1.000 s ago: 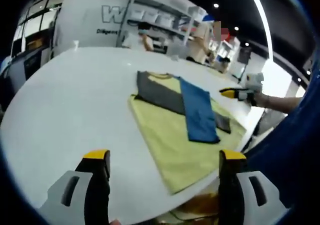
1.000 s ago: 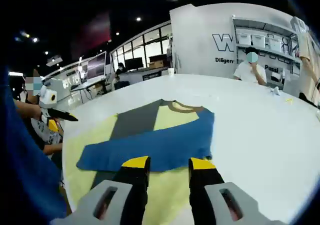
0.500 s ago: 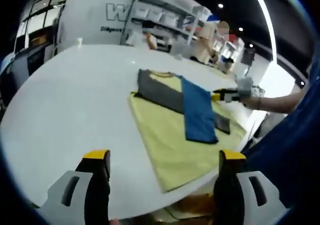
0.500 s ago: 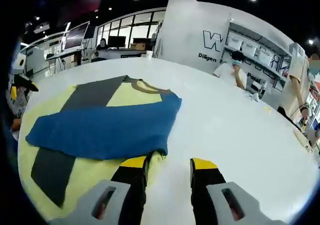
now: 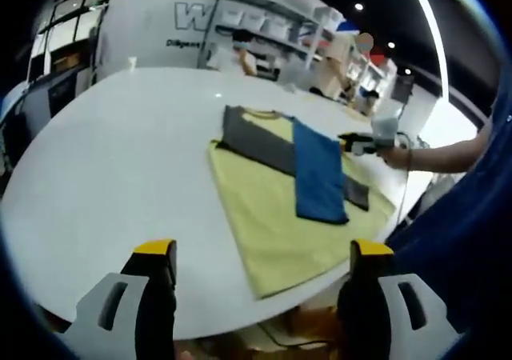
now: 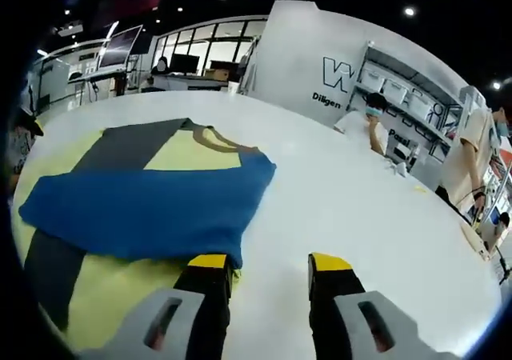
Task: Fold the garment on the visible template until the final outline fits inside the template.
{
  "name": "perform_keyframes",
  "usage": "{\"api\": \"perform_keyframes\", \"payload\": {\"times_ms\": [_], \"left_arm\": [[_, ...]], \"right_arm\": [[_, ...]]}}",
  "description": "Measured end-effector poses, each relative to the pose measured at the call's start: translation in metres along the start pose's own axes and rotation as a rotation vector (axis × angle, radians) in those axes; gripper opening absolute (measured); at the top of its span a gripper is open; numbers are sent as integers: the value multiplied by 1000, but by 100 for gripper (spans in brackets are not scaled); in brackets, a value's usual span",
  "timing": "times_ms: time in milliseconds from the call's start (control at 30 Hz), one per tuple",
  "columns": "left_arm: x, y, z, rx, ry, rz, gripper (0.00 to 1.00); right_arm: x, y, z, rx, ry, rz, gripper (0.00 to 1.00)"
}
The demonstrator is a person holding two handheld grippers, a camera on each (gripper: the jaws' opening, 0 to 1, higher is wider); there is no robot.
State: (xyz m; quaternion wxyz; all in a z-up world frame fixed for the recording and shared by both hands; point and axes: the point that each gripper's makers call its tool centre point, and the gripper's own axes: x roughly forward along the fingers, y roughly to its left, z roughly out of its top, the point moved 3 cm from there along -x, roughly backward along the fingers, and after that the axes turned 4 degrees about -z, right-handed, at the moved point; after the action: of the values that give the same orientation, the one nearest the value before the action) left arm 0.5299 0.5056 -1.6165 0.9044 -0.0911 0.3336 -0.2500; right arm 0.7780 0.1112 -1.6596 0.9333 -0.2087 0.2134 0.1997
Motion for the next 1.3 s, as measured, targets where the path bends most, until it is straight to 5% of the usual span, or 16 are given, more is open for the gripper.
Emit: {"api": "perform_keyframes", "payload": {"times_ms": [267, 433, 567, 800, 1033, 1300], "left_arm": [[-1, -1, 2, 5, -2, 0, 88], [-1, -1, 4, 12, -1, -8, 88], [-1, -2, 4, 16, -1, -13, 88], [1, -4, 4, 24, -5, -30, 87], [2, -1, 2, 30, -6, -42, 86], [5, 0, -2, 24, -4, -75, 79]], "right_arm": [[-10, -7, -6, 11, -3, -3, 36], [-15, -11, -9, 3, 13, -17, 26], [-20, -12, -11, 1, 23, -24, 29], [-41, -25, -4, 92, 4, -78, 22], [-59, -17, -3, 127, -30, -39, 29], [-112, 34, -8, 300, -69, 163, 36]]}}
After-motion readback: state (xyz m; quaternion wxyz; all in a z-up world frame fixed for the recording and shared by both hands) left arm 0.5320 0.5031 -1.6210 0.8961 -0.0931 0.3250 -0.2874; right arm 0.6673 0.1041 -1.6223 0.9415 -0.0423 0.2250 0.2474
